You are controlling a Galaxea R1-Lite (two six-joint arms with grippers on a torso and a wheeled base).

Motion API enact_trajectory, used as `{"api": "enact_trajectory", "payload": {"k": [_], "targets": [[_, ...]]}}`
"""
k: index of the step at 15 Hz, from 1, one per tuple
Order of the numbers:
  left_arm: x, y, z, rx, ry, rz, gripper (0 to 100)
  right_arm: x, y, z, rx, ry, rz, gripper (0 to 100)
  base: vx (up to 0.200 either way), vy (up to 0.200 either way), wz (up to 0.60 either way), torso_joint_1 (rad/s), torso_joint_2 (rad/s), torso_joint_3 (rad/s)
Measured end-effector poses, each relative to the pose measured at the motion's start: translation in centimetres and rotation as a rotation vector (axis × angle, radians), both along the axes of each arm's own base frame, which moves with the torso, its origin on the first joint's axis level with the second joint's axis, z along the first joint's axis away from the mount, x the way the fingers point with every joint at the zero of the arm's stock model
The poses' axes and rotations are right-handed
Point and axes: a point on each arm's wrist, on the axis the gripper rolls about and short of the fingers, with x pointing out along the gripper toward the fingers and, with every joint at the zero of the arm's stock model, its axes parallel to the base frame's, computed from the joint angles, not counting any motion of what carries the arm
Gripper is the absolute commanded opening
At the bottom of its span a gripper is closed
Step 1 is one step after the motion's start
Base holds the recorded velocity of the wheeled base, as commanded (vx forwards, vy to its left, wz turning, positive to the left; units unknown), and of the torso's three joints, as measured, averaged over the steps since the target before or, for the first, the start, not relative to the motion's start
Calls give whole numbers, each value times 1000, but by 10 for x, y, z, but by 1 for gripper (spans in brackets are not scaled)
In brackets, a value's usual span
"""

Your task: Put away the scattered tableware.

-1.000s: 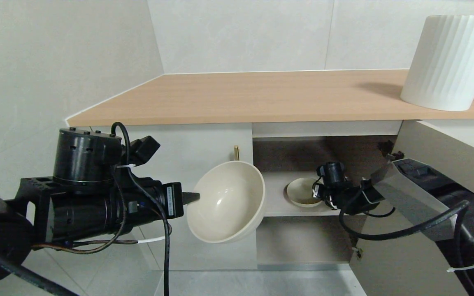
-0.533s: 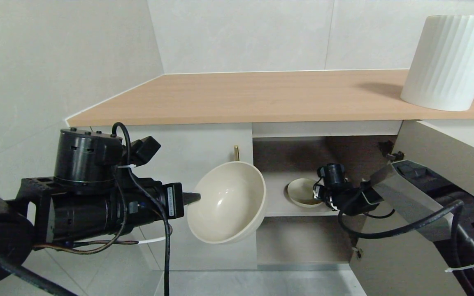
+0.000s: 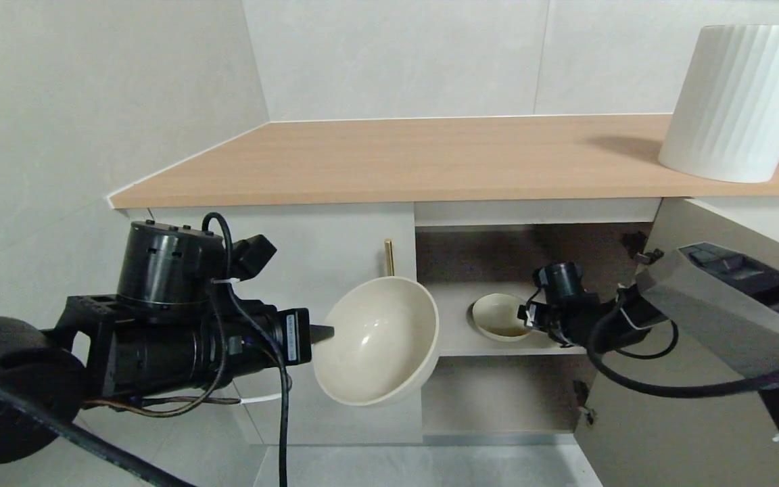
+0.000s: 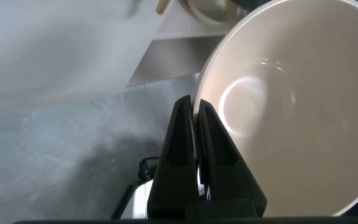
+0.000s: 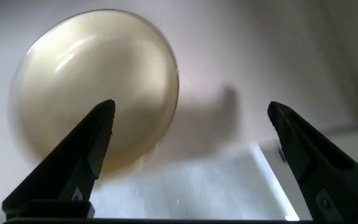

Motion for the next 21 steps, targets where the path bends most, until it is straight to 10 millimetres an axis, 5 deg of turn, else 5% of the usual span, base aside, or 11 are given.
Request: {"api": "enact_trajectory", "payload": {"k": [8, 13, 16, 21], "targets": [[11, -36, -54, 222, 93, 87, 0, -88, 39, 69, 29, 10, 244, 100, 0, 0, 0, 0, 0, 0], [8, -51, -72, 261, 137, 38, 0, -174, 76, 116, 91, 142, 571, 100, 0, 0, 0, 0, 0, 0], [8, -57, -75, 268, 137, 21, 0, -195, 89, 122, 97, 140, 644, 100, 0, 0, 0, 0, 0, 0], [7, -61, -74, 268, 131, 8, 0, -198, 101, 107, 71, 177, 668, 100, 0, 0, 0, 0, 0, 0]]}}
